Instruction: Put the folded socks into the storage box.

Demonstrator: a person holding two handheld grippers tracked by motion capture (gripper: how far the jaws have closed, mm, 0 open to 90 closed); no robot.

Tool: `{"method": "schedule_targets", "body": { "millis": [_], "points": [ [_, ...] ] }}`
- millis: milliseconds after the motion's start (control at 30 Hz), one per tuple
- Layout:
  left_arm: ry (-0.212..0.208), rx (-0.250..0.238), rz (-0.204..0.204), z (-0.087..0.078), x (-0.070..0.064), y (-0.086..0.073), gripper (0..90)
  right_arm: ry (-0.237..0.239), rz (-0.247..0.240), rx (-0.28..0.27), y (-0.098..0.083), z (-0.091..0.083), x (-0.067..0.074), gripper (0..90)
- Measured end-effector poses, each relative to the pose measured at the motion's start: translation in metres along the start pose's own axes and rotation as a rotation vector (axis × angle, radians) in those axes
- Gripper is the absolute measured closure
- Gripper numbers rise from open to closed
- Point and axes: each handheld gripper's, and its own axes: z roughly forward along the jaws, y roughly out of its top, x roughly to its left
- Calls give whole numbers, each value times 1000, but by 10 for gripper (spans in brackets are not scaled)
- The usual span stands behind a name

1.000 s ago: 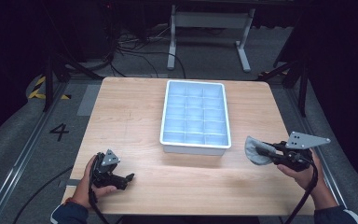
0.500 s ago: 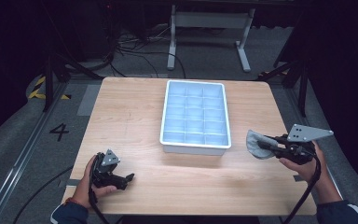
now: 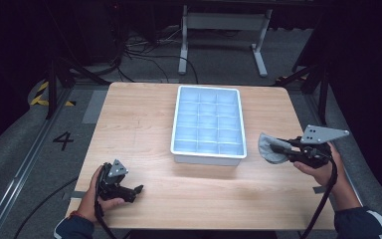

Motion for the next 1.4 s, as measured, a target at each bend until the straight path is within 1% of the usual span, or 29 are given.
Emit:
{"method": "schedule_targets", "body": {
  "millis": [233,267,567,733,833,1000,1233,1400],
  "points": [
    [1,-1,1,0,0,0,5,10,-17,7,9,8,0,747],
    [1,-2,1,0,0,0,5,13,-13,10,11,9,1,747],
    [1,-2,1,0,0,0,5,18,-36,22,22,18,1,746],
    [1,-1,1,0,0,0,5,19,-42,39,28,23,2,746],
    [1,-1,0,0,0,0,5,29,-49,49,34,30,3,746],
    [1,-2,1,0,0,0,5,25,-61,67,43,41,4,745],
    [1,-1,1,0,0,0,6,29,-73,84,51,54,3,744],
    [1,-2,1,0,0,0,5,35,-80,108,55,67,1,745]
  ]
}}
